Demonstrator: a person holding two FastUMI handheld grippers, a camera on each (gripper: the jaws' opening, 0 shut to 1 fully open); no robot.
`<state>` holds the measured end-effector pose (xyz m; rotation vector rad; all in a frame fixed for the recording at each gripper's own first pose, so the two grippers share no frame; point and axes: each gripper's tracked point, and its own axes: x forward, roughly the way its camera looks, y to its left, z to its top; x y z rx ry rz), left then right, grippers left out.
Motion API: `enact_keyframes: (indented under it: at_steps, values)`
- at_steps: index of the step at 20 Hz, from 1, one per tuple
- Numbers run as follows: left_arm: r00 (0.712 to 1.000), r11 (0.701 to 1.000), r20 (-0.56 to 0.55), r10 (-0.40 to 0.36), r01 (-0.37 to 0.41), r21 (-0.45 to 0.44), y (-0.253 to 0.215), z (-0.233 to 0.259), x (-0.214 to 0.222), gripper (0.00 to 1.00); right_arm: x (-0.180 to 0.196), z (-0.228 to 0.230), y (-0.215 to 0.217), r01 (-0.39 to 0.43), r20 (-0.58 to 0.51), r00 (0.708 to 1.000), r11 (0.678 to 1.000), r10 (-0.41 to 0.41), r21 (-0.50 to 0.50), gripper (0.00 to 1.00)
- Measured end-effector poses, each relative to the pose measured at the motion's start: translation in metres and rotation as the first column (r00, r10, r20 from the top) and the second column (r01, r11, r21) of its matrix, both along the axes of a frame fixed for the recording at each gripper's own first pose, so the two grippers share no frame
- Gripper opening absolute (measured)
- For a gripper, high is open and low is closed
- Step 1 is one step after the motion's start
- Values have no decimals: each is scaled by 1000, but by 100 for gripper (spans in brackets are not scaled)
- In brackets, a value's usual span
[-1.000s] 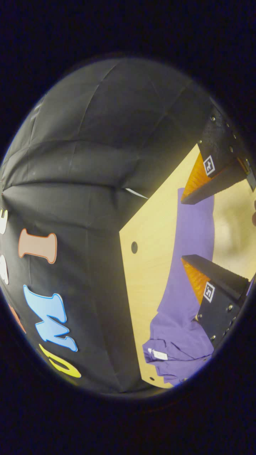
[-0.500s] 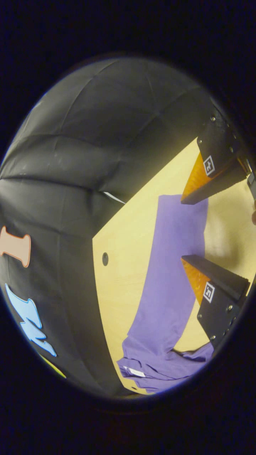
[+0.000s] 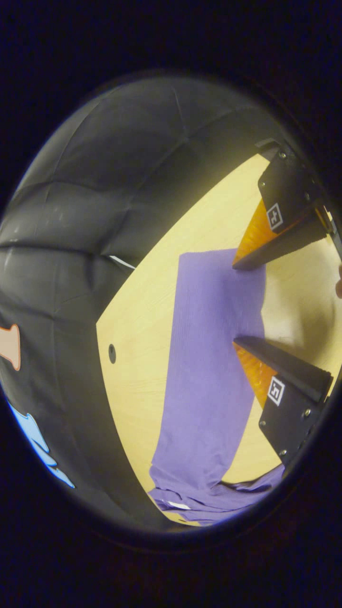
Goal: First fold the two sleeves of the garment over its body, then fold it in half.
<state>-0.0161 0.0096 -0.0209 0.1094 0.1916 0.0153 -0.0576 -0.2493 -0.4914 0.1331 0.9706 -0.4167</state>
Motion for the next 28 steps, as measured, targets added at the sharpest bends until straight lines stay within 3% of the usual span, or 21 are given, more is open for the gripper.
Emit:
enact_keyframes:
  at_steps: [4, 7, 9, 11, 13, 15, 17, 22, 28]
  values:
    - [1000, 1000, -3, 1, -1, -5, -2, -1, 2, 93, 1, -2, 6, 36, 31, 999, 997, -38, 71, 92]
    - [1000, 1000, -7, -5, 5, -11, -4, -2, 2, 93, 1, -1, 8, 14, 21, 1000, 996, -16, 89, 88]
    - [1000, 1000, -5, -3, 3, -13, -4, -1, 1, 93, 5, -2, 12, 12, 5, 1000, 997, -12, 80, 65]
    - [1000, 1000, -4, 0, 0, -15, -3, -1, 1, 93, 7, -3, 19, 8, 13, 1000, 994, -10, 108, 64]
    - [1000, 1000, -6, 5, -5, -16, -3, -1, 1, 93, 10, -2, 26, 9, 1, 1000, 996, -9, 88, 30]
    - [1000, 1000, -7, 9, -9, -22, -2, -1, 0, 93, 9, -5, 28, -8, -6, 1000, 997, 9, 80, 29]
    - [1000, 1000, -10, 12, -12, -26, -2, -2, -1, 93, 16, -4, 27, -15, -34, 999, 998, 17, 59, 7]
    - [1000, 999, -10, 23, -23, -35, 0, -2, -1, 93, 25, 3, 28, -36, -71, 997, 998, 39, 47, 7]
    - [998, 997, -20, 57, -58, -49, 13, -4, -3, 93, 61, 28, 65, -86, 5, 996, 993, 86, 82, 7]
